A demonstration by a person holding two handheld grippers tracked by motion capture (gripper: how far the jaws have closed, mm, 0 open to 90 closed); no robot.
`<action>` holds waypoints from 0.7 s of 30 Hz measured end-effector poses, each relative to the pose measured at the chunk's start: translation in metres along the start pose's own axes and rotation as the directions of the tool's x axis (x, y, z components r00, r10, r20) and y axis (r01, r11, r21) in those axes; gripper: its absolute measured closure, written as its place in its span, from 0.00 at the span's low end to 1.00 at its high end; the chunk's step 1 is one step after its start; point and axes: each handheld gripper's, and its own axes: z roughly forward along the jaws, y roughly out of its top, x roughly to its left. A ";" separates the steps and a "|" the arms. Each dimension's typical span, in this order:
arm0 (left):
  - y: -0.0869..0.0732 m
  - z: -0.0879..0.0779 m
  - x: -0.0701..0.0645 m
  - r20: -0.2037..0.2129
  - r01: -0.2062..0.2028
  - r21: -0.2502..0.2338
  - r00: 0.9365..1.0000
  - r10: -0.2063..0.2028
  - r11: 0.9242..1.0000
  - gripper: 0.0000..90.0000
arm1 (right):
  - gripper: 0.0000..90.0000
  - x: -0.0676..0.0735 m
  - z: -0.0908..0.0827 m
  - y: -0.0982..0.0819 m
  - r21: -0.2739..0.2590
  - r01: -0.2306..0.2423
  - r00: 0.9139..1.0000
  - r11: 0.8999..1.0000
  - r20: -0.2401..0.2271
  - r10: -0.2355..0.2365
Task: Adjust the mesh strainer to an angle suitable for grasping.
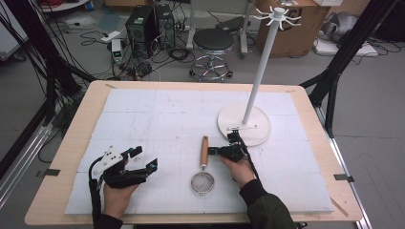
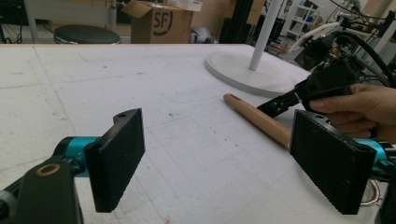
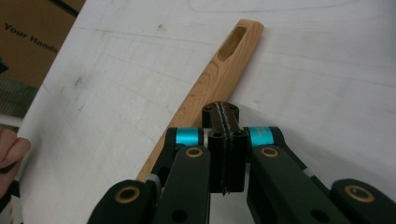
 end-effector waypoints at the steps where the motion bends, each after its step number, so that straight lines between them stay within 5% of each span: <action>1: 0.000 0.000 0.000 -0.001 0.002 0.000 1.000 -0.002 1.000 0.21 | 1.00 0.003 0.004 0.002 0.008 0.010 1.000 1.000 -0.004 -0.010; 15: 0.000 -0.001 0.001 0.003 0.004 -0.005 1.000 -0.004 1.000 0.21 | 1.00 0.037 0.041 0.018 0.100 0.079 0.997 0.992 -0.021 -0.077; 21: 0.000 -0.001 0.001 0.001 0.003 -0.005 1.000 -0.003 1.000 0.21 | 1.00 0.039 0.044 0.017 0.106 0.090 0.996 0.990 -0.031 -0.087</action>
